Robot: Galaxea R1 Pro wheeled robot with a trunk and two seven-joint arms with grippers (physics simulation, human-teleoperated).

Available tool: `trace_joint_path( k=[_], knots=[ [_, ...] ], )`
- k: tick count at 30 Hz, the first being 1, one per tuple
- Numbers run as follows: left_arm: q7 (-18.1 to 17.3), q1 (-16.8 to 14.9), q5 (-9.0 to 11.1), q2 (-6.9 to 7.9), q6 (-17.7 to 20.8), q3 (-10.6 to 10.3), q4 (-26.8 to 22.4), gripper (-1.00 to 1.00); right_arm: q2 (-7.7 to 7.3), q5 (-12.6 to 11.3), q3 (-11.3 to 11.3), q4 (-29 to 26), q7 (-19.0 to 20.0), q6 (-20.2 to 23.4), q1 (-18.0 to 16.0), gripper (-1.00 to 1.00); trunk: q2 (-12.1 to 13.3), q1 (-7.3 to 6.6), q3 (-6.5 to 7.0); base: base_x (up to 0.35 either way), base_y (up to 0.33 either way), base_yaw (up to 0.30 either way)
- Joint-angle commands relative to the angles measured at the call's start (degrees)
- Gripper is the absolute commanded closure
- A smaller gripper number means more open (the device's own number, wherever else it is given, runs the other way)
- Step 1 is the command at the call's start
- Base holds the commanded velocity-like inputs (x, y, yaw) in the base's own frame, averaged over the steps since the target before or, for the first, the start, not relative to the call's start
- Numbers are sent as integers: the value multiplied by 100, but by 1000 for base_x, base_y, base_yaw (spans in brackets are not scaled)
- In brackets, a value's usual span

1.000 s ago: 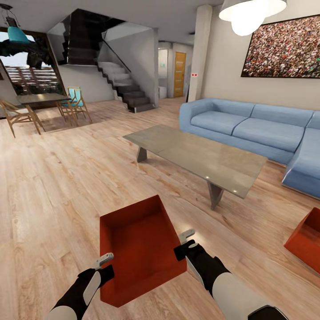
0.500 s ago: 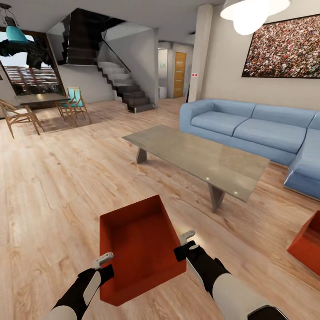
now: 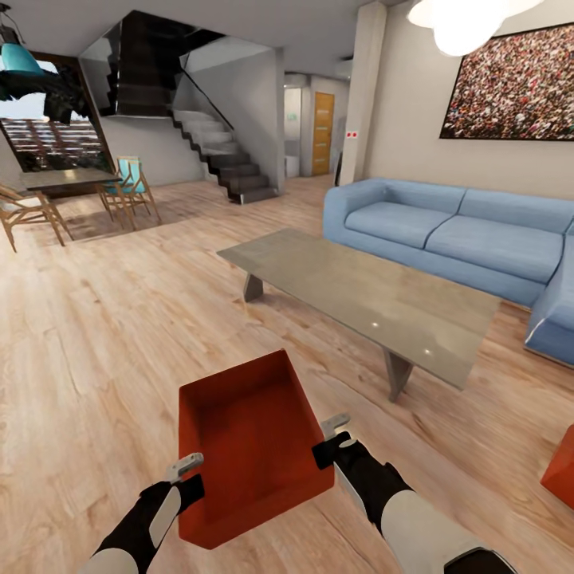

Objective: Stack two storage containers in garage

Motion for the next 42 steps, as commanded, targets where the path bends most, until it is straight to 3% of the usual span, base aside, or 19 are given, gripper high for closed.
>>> trace_joint_path(
  k=[1,8,33,42],
  knots=[
    [50,-6,376,-3,72,47,-1,100,-5,-77,369,-19,108,-85,2,100,-2,3,-5,337,117,0],
    [50,-6,376,-3,72,47,0,100,-5,-79,369,-20,106,-87,2,100,-2,3,-5,337,129,99],
    [50,-6,376,-3,72,45,8,100,-5,-78,369,-15,107,-85,2,100,-2,3,-5,337,132,274],
    [50,-6,376,-3,72,41,8,100,-5,-80,369,-19,110,-91,2,100,-2,3,-5,337,132,37]
  ],
)
